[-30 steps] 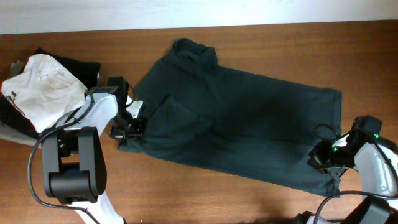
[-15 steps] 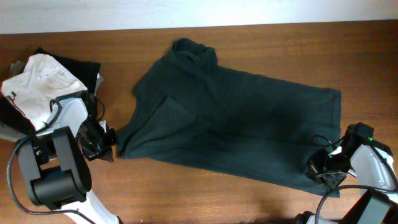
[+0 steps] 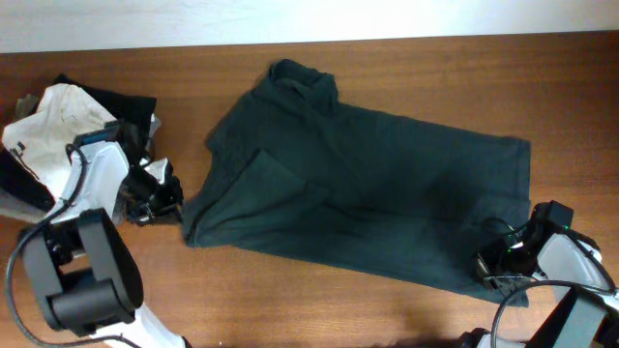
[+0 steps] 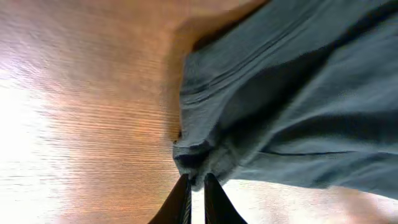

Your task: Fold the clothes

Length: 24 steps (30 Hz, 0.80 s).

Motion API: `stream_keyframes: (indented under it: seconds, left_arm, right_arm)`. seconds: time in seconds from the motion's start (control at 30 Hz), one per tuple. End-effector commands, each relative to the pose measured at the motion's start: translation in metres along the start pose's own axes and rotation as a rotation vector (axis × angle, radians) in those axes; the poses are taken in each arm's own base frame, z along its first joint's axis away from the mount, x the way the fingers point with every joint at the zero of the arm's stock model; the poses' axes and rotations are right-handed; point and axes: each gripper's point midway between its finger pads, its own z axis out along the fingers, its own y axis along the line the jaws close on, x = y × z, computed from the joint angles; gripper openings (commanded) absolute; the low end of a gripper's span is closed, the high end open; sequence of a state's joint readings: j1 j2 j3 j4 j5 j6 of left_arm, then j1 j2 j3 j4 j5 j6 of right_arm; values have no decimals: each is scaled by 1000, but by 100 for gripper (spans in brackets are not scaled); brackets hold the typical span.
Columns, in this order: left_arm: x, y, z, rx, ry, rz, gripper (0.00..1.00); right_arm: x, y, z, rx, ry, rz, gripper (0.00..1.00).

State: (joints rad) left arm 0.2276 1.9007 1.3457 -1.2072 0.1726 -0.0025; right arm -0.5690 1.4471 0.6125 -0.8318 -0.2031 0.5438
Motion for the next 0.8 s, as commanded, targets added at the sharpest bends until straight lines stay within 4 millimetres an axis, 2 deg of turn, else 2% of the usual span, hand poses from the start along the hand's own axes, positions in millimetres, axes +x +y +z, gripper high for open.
stream_keyframes:
  seconds: [0.0,0.07,0.17,0.27,0.33,0.4,0.5,0.67,0.73,0.77]
  left_arm:
    - [-7,-14,-28,41,-95,53,14]
    - [-6,-20,-28,52,-94,66,22]
    - [-9,-30,-25,45,-105,139,40]
    - [-20,-32,-16,-4,-147,178,49]
    - [-22,-29,-5,-23,-157,185,50]
    - [-20,-25,3,-32,-150,182,50]
    - [-19,-8,13,-119,-147,168,50]
    - [-19,-5,25,-122,-151,156,50]
    - [-11,-2,35,-122,-117,149,38]
    - [-6,-3,38,-112,-101,148,29]
  right_arm:
    - [11,-44,9,154,58,125,4]
    - [7,-47,-3,148,60,134,4]
    - [-2,-44,-19,131,50,90,4]
    - [-11,-34,-28,94,30,18,4]
    - [-14,-26,-31,57,29,-34,4]
    - [-16,-18,-35,21,26,-71,6]
    - [-22,-2,-43,-52,13,-133,8]
    - [-31,11,-53,-104,-15,-168,8]
    - [-34,12,-55,-107,-24,-171,8]
    - [-34,13,-55,-108,-27,-172,8]
